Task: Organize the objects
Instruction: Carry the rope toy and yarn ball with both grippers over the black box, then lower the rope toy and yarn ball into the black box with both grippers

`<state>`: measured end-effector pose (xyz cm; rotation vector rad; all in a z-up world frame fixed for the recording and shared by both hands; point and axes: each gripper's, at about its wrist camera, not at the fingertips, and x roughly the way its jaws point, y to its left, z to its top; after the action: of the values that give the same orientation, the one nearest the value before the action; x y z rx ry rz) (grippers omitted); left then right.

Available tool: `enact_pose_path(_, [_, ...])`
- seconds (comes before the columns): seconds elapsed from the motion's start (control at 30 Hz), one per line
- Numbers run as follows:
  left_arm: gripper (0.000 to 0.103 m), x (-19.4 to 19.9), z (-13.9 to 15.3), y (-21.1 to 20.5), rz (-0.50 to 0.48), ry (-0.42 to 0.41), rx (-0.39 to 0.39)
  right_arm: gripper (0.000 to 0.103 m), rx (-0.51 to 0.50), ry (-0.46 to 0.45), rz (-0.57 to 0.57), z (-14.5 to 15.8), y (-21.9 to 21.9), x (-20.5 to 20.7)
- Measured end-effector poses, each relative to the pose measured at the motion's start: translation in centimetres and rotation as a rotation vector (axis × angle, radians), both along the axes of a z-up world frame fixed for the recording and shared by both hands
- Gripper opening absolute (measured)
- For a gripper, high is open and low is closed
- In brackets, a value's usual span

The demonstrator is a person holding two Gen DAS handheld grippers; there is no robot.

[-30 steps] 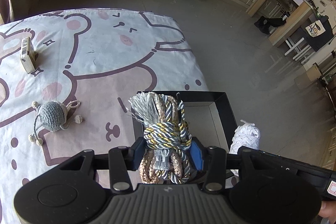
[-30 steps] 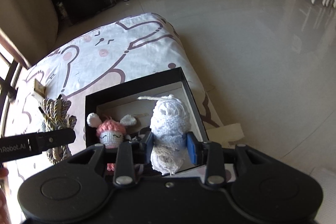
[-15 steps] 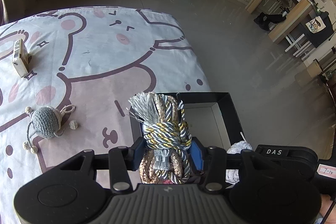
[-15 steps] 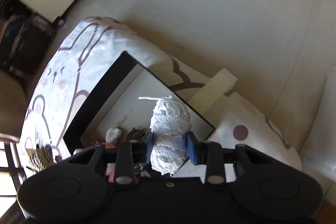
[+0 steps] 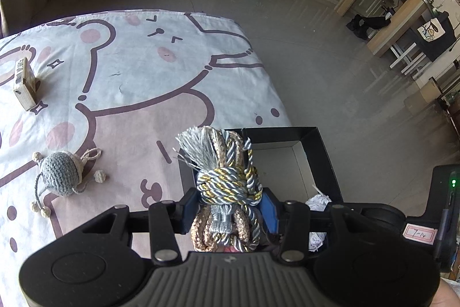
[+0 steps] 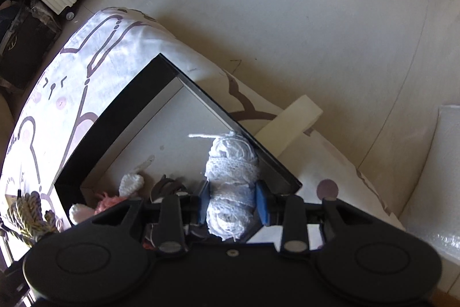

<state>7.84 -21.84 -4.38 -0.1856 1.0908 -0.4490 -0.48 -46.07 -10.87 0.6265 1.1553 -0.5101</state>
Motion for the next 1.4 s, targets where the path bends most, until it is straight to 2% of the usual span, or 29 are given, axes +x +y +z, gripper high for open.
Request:
enact_pose_path(0.17, [0.048, 0.4, -0.2, -0.5, -0.003, -0.003, -0.021, 0.038, -0.022, 0.031, 0.041, -0.7, 0.4, 0.7])
enact_pose_path(0.33, [0.048, 0.8, -0.6, -1.7, -0.009, 0.002, -0.029, 0.056, -0.014, 0.009, 0.091, -0.5, 0.5, 0.9])
enact_pose_path(0.5, [0.048, 1.0, -1.0, -3.1, -0.025, 0.002, -0.043, 0.060, -0.008, -0.004, 0.106, 0.4, 0.2, 0.5])
enact_pose_path(0.77, [0.048, 1.6, -2.1, -5.4, -0.040, 0.019, -0.073, 0.059, 0.023, -0.076, 0.119, 2.6, -1.1, -1.1])
enact_pose_path(0.9, [0.048, 2.0, -2.8, -6.4, -0.051, 0.027, -0.089, 0.059, -0.031, -0.115, 0.151, 3.8, -1.1, -1.4])
enact_pose_path(1.0, [0.048, 2.3, -3.3, -7.0, -0.063, 0.037, -0.102, 0.053, -0.027, -0.137, 0.160, 4.4, -1.4, -1.6])
enact_pose_path(1.13, [0.048, 2.6, -3.8, -7.8, -0.073, 0.046, -0.117, 0.039, -0.022, -0.160, 0.148, 4.9, -1.9, -1.8])
enact_pose_path(1.4, [0.048, 3.0, -4.5, -9.3, -0.092, 0.051, -0.171, 0.032, -0.026, -0.180, 0.137, 5.2, -2.7, -2.3])
